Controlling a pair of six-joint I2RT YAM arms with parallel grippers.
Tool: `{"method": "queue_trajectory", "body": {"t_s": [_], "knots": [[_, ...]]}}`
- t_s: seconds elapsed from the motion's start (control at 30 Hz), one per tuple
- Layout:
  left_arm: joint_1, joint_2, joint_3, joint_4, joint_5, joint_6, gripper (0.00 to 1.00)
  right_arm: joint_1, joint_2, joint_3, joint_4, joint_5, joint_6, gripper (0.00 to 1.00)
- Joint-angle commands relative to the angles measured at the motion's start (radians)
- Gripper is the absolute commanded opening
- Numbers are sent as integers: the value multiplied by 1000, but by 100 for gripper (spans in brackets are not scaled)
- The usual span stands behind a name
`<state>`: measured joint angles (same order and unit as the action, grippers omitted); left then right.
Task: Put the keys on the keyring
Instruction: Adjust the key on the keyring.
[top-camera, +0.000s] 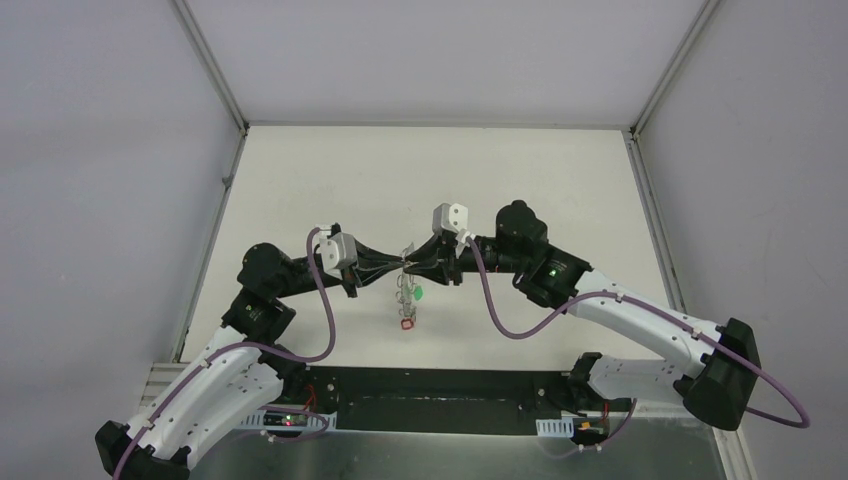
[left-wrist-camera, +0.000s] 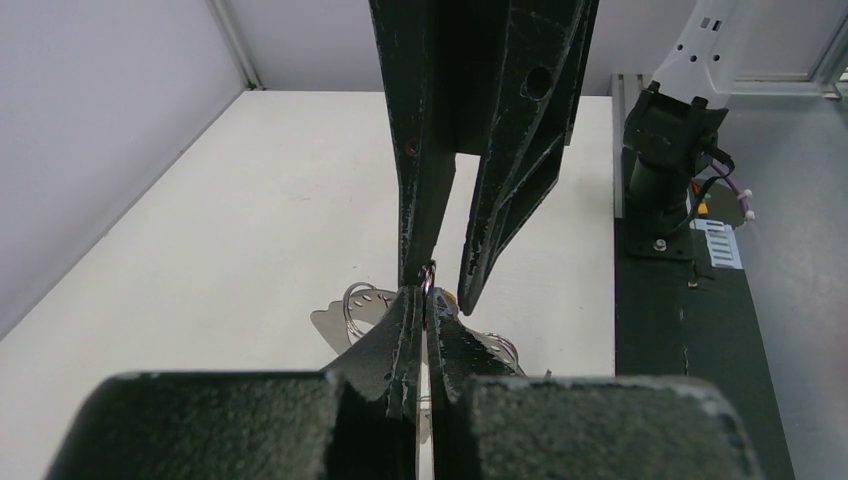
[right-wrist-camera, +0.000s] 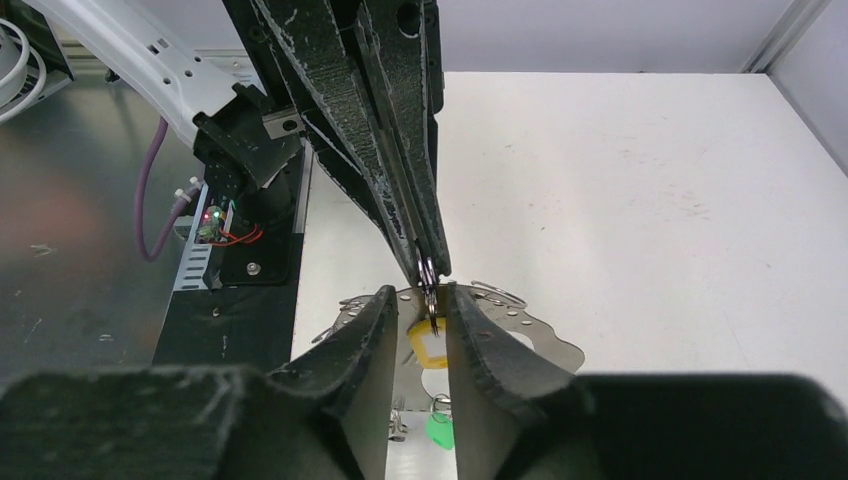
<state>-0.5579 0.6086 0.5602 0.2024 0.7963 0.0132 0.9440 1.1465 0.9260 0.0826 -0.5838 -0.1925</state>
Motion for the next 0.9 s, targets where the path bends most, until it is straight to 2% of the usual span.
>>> {"method": "queue_trajectory", "body": {"t_s": [0.0,0.17,0.3,0.6,0.77,0.87], "knots": [[-11,-15,15,57,29,-10,0,-2,4,22,22,-24,-19,23],[-12,-11,15,56,31,-11,0,-4,-1,22,22,-26,-21,8],[-11,-9,15,56,31,-10,0,-5,-5,22,22,-33,-19,0],[-12,-14,15,28,16,-10,0,-15,-9,39,-31,-61,-6,0],[-11,-38,47,-100,1,60,28,-23,-7,99,-215,-74,-22,0],[-11,-49,94,-252,3,151,40,-23,4,169,-368,-64,-22,0]]}}
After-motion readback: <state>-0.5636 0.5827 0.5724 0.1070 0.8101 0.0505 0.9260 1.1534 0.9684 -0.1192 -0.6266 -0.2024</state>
